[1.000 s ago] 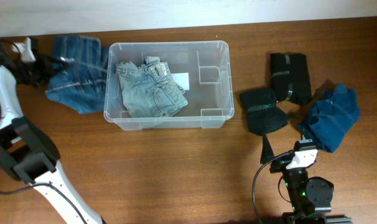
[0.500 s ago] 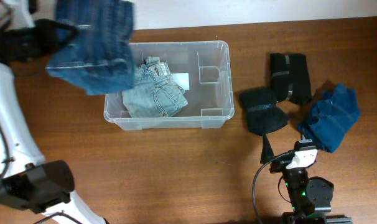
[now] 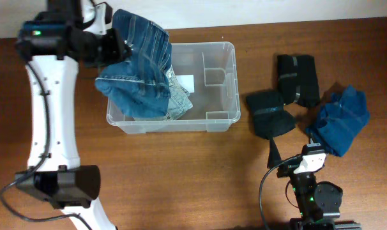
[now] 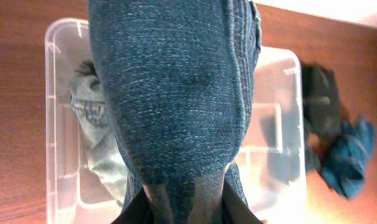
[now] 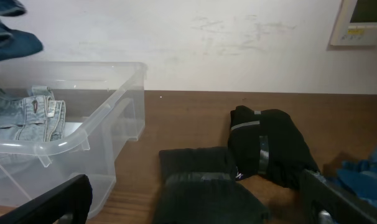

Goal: Pack container
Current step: 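Lower the dark-blue jeans onto the light jeans and press down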

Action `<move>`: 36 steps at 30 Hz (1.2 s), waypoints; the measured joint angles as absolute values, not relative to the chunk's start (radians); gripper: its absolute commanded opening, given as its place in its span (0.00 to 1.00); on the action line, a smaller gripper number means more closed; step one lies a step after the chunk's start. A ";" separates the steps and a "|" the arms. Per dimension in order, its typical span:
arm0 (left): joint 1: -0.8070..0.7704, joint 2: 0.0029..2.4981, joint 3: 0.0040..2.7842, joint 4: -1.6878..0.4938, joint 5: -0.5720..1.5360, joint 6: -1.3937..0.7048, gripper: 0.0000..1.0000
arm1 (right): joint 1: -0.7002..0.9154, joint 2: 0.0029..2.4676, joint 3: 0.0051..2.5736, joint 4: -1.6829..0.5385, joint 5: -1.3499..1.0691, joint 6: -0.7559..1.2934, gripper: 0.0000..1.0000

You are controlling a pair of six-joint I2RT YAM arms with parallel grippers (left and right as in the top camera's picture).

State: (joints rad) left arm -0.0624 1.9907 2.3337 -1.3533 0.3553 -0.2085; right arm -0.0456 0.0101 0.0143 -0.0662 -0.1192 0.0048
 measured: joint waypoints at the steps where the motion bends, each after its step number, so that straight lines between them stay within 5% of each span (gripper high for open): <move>1: -0.078 1.997 2.333 -1.341 0.334 -0.230 0.01 | -0.046 0.010 0.014 -0.066 -0.119 0.005 0.98; 15: -0.176 2.160 2.251 -1.259 0.174 -0.391 0.04 | -0.046 0.010 0.014 -0.066 -0.119 0.005 0.98; 16: -0.176 2.160 2.251 -1.265 0.159 -0.391 0.15 | -0.046 0.010 0.014 -0.066 -0.119 0.005 0.99; 18: -0.177 2.160 2.251 -1.289 0.109 -0.394 0.67 | -0.046 0.010 0.014 -0.066 -0.119 0.005 0.98; 19: -0.177 2.160 2.251 -1.301 0.076 -0.390 0.76 | -0.046 0.010 0.014 -0.066 -0.119 0.004 0.98; 23: -0.171 2.158 2.251 -1.320 0.013 -0.339 0.85 | -0.046 0.010 0.014 -0.066 -0.119 0.004 0.98; 28: -0.169 2.158 2.251 -1.332 -0.048 -0.232 0.74 | -0.046 0.010 0.014 -0.066 -0.119 0.004 0.98; 36: -0.170 2.158 2.252 -1.103 -0.108 -0.064 0.05 | -0.046 0.010 0.014 -0.066 -0.119 0.004 0.98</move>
